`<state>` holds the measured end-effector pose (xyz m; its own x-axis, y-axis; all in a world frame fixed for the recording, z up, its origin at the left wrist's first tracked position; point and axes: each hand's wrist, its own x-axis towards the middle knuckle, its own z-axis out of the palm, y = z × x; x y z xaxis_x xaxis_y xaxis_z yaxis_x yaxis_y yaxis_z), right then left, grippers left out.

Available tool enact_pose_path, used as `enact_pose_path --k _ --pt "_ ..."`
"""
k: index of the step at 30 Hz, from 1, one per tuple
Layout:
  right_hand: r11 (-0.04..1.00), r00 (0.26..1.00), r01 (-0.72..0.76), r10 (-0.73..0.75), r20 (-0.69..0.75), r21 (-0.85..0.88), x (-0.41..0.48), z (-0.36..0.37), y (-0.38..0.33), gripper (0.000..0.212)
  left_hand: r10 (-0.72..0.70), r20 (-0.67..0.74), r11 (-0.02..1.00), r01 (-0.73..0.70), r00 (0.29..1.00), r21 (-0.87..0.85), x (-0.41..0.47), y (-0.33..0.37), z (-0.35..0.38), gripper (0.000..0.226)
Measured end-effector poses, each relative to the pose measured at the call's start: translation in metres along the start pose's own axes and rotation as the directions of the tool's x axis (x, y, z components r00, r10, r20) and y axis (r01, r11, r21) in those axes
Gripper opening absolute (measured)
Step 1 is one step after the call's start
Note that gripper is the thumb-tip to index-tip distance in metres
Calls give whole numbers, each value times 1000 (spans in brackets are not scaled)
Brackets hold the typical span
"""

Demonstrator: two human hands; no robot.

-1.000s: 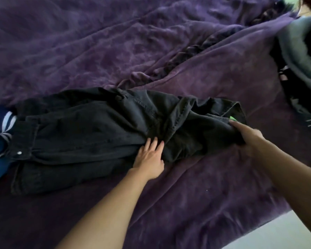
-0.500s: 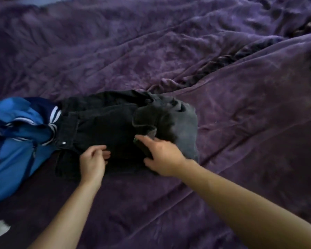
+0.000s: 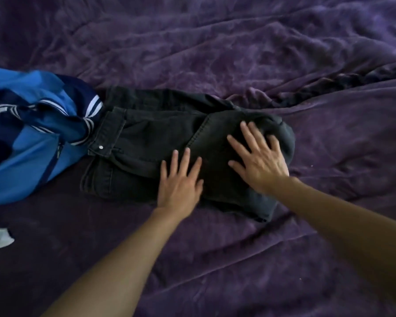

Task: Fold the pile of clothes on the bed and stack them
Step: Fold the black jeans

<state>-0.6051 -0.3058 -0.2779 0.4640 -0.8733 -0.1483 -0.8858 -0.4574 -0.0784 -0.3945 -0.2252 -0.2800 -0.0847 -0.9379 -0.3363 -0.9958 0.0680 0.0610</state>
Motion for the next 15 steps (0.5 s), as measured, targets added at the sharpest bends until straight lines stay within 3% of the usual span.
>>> enact_pose_path --k 3,5,7,9,11,12,13,14,15 --pt "993 980 -121 122 158 -13 23 30 5 70 22 109 999 -27 994 44 14 -19 19 60" --pt "992 962 -123 124 242 -20 31 41 4 72 16 151 998 -24 988 52 18 -14 27 61" --pt "988 964 -121 94 248 97 37 29 8 69 -1 180 999 -8 984 48 18 -11 29 61" --pt "935 991 -131 134 15 329 30 7 21 57 1 213 1000 -6 977 20 17 -13 26 60" --pt "883 898 -216 347 -271 417 4 -1 39 52 11 220 1000 -11 975 -1 18 -15 25 61" --pt "806 827 -334 500 -258 489 -13 1 45 57 14 220 1000 -14 975 -4 20 -15 27 61" --pt "651 758 -473 644 -103 593 -28 7 47 64 17 221 1000 -16 975 -4 20 -15 29 61" --pt "422 675 -589 725 134 689 -41 16 45 69 19 219 1000 -19 976 -2 20 -14 31 62" --pt "167 608 -629 715 346 760 -49 25 40 70 22 206 1000 -23 978 1 20 -14 33 62"
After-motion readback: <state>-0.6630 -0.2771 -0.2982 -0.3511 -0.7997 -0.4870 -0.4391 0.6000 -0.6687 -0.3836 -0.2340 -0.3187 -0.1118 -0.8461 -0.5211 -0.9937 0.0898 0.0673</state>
